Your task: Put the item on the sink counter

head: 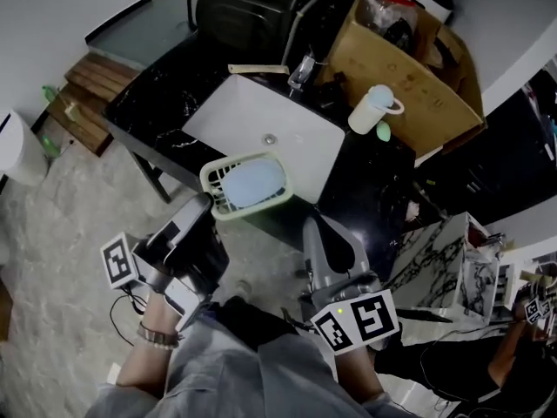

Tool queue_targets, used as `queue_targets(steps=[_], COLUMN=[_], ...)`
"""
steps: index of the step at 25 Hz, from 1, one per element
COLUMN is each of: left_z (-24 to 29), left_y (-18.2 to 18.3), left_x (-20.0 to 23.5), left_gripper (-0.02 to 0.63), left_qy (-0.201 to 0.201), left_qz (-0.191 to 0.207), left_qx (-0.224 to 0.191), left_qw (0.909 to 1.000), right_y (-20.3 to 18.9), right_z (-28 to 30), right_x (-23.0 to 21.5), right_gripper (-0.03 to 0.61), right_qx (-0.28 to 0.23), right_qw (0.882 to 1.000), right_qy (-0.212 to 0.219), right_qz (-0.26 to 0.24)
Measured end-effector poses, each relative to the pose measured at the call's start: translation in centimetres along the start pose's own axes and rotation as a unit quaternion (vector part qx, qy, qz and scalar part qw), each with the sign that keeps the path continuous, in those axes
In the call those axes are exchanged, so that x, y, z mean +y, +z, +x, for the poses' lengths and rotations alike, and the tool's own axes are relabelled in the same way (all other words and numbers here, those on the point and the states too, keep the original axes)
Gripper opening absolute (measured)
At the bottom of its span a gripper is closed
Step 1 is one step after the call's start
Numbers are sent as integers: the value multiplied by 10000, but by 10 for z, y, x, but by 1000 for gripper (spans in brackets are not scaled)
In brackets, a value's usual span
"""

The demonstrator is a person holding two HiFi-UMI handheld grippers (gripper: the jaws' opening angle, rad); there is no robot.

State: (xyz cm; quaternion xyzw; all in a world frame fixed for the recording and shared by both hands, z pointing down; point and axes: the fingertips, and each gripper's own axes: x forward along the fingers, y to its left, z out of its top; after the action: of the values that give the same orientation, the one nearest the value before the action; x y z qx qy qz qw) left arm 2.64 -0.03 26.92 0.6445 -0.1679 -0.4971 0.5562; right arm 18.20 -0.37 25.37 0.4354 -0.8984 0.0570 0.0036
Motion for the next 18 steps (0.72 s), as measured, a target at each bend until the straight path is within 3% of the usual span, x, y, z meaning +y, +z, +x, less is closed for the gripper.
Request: queue_targets(steps=[9, 18], left_z=[9, 7], left_y=[37, 45], left_x=[1, 1], left_gripper=[72, 72], left_qy=[-58, -41], left_qz=[360, 549], left_qx=[-631, -938], left_qw=[9973, 9941], right_y=[1, -5], right_z=[48, 66], right_x=[-12, -16], right_gripper=[-3, -3], right_qx=[45, 27], right_qw=[9980, 9956], right_qy=[635, 932], right_qz=[-34, 77])
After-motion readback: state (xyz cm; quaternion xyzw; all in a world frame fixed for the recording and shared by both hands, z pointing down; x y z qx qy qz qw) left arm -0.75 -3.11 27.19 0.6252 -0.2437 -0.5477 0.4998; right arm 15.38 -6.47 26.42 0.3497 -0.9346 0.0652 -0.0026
